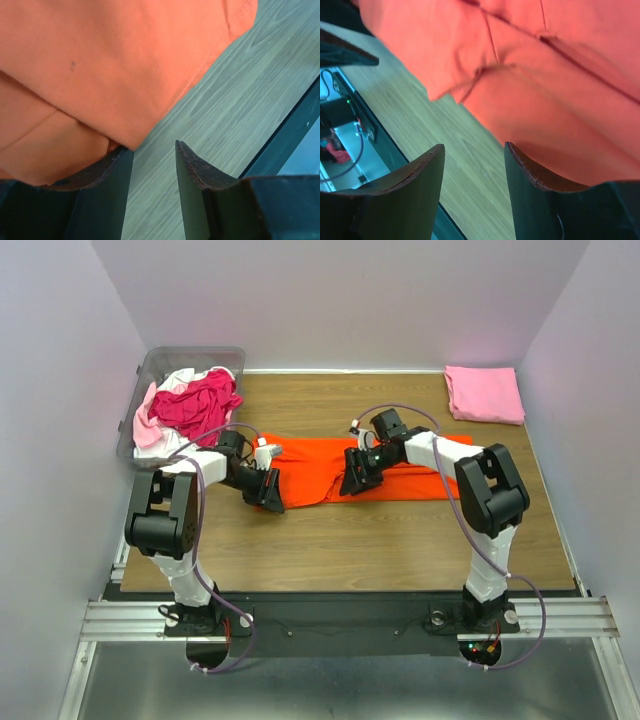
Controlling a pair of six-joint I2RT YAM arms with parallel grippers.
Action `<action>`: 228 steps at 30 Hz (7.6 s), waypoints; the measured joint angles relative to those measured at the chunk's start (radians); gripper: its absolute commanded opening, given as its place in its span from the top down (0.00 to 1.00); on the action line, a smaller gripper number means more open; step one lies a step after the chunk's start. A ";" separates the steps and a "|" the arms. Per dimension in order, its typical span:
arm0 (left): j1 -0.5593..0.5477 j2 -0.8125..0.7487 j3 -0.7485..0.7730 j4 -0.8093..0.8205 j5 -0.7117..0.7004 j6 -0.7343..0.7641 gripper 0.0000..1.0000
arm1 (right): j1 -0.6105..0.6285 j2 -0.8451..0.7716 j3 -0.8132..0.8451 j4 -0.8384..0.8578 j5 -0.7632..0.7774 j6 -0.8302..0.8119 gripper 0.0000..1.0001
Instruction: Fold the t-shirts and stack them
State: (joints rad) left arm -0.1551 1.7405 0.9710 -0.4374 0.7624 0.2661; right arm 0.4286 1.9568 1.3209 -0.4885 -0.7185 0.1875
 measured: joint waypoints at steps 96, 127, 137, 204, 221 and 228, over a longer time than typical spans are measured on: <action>0.056 0.077 0.417 -0.192 0.113 -0.051 1.00 | 0.031 0.191 0.401 0.080 -0.102 0.186 0.99; 0.077 0.185 0.286 -0.174 0.075 -0.067 0.62 | -0.085 0.219 0.372 0.049 -0.128 0.060 0.58; 0.078 0.063 0.304 -0.245 0.076 0.022 0.69 | -0.193 0.052 0.287 -0.151 -0.075 -0.176 0.62; -0.011 0.082 0.265 -0.193 -0.463 0.205 1.00 | -0.608 -0.056 -0.047 -0.468 0.739 -0.663 0.63; -0.031 0.066 0.387 -0.203 -0.484 0.159 0.66 | -0.611 -0.086 0.211 -0.645 0.455 -0.767 0.62; -0.125 0.048 0.388 -0.164 -0.481 0.089 0.65 | -0.611 -0.008 0.246 -0.591 0.440 -0.754 0.65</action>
State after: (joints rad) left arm -0.2798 1.7889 1.3594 -0.6018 0.2817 0.3550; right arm -0.1822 1.9488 1.5673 -1.0798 -0.2783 -0.5667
